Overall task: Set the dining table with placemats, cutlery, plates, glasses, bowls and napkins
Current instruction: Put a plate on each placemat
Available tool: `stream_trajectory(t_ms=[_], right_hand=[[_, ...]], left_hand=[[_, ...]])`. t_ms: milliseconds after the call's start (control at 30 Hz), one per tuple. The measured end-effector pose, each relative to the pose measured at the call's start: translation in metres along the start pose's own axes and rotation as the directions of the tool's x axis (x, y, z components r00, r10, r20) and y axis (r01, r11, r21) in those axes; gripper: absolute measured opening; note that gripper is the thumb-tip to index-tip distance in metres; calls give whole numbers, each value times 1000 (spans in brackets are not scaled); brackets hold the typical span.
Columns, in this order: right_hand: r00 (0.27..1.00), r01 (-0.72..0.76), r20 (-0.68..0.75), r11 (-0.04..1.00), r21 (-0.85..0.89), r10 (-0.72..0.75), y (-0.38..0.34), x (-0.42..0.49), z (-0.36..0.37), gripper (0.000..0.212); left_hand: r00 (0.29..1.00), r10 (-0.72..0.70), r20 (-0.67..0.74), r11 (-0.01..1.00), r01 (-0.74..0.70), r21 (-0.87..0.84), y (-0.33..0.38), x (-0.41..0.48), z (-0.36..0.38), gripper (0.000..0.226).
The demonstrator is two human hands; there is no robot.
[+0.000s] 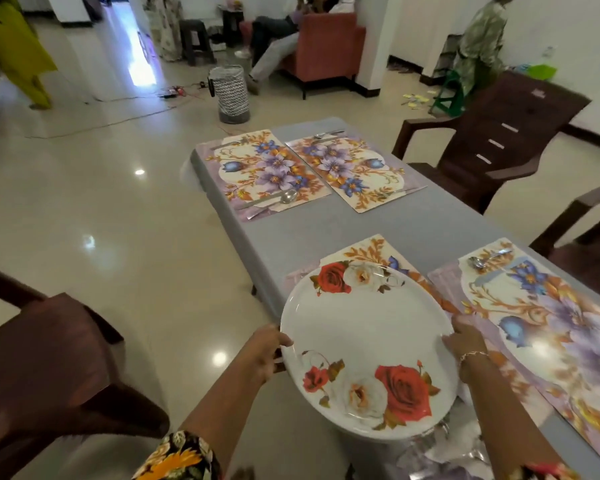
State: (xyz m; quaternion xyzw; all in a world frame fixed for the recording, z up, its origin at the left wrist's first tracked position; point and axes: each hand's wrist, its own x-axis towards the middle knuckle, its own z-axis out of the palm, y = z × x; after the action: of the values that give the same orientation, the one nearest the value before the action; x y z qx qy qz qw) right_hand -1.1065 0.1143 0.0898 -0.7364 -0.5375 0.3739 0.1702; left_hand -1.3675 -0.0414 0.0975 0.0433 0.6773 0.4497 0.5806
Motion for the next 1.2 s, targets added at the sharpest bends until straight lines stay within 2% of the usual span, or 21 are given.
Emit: stream_trajectory(t_ms=[133, 267, 367, 500, 600, 700, 800, 867, 1000, 1100, 1200], right_hand=[[995, -8, -102, 998, 54, 13, 8, 4, 8, 39], [973, -75, -218, 997, 25, 79, 11, 3, 16, 33], [958, -132, -254, 991, 24, 134, 10, 5, 17, 21], [962, -171, -211, 985, 17, 170, 11, 8, 12, 19], [964, -192, -178, 980, 45, 197, 13, 10, 8, 32], [964, -240, -129, 970, -46, 232, 10, 13, 6, 50], [970, -243, -77, 945, -220, 232, 3, 9, 2, 44], [973, -230, -66, 939, -254, 220, 1, 12, 0, 44], [972, -234, -68, 953, -194, 225, -1, 15, 0, 42], [979, -201, -84, 957, -211, 187, -5, 15, -11, 38], [982, -163, -116, 982, -96, 151, -14, 16, -25, 38]], left_hand=[[999, 20, 35, 997, -23, 67, 4, 14, -3, 38], [980, 183, -77, 976, -172, 136, 10, 17, -8, 27], [971, 212, -114, 967, -191, 169, 16, 24, -7, 23], [976, 173, -135, 969, -144, 203, 22, 32, -6, 24], [970, 174, -171, 966, -134, 223, 25, 32, 1, 13], [954, 210, -216, 947, -144, 288, 26, 32, 7, 1], [955, 180, -236, 951, -107, 291, 26, 40, 6, 9], [952, 173, -253, 947, -90, 309, 27, 42, 6, 10], [957, 137, -254, 957, -62, 283, 28, 45, 7, 23], [964, 112, -242, 953, -36, 299, 29, 45, 10, 13], [965, 108, -238, 961, -40, 273, 32, 40, 11, 11]])
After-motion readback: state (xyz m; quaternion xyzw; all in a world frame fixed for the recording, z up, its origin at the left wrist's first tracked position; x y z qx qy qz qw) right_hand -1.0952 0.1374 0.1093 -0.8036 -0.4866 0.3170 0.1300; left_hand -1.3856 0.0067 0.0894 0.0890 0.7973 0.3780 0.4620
